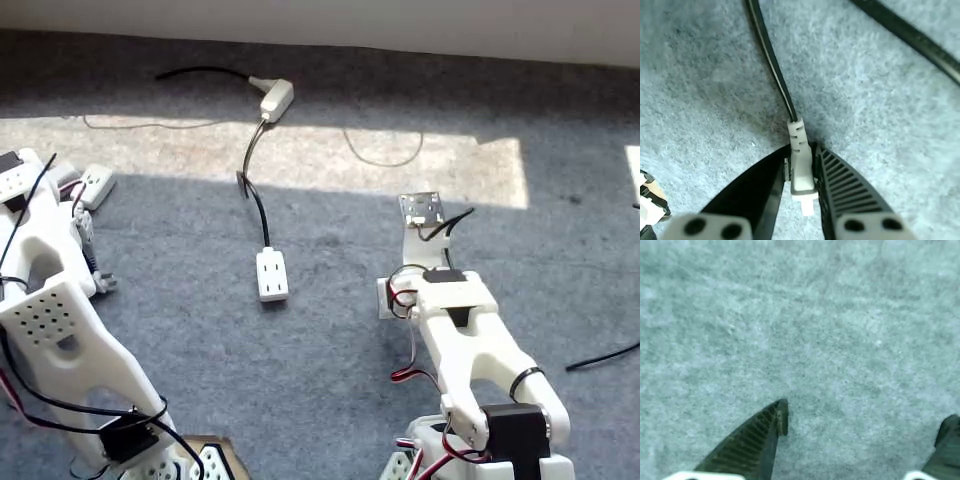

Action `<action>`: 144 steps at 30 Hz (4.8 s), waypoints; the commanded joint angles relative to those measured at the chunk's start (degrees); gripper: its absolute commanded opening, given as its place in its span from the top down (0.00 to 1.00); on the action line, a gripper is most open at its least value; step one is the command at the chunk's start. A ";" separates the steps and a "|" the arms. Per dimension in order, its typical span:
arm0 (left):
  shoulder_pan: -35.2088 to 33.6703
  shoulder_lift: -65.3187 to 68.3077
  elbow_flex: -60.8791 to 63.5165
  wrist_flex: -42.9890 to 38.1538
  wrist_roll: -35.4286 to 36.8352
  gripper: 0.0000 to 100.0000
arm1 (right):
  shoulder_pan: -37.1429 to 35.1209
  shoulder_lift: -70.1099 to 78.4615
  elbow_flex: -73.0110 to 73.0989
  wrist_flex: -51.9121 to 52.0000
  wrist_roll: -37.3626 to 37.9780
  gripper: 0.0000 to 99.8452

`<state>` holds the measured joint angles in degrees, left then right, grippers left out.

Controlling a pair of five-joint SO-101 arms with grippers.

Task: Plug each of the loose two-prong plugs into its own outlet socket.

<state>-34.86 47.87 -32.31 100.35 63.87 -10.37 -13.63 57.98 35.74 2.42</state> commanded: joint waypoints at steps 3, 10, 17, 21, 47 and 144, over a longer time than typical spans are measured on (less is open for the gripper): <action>4.26 -0.04 -1.54 0.18 1.32 0.88 | -0.40 -1.80 -0.40 -1.01 -0.26 0.56; 9.01 -0.40 -0.04 0.26 0.62 0.88 | -0.40 -1.80 -0.40 -1.01 -0.26 0.56; 8.66 -0.04 -3.82 0.09 -17.05 0.88 | -0.40 -1.80 -0.31 -1.01 -0.26 0.56; 7.78 0.04 -3.82 -0.79 -20.48 0.88 | -0.40 -1.80 -0.31 -1.01 -0.26 0.56; 7.69 -0.13 -3.82 -2.55 -63.91 0.79 | -0.40 -1.80 -0.31 -1.01 -0.26 0.56; 52.35 -34.24 -2.33 -0.09 -8.26 0.99 | -0.13 -2.33 -0.31 -2.51 -0.44 0.56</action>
<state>11.38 16.40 -34.24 101.41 55.60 -10.37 -13.63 58.15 34.24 2.42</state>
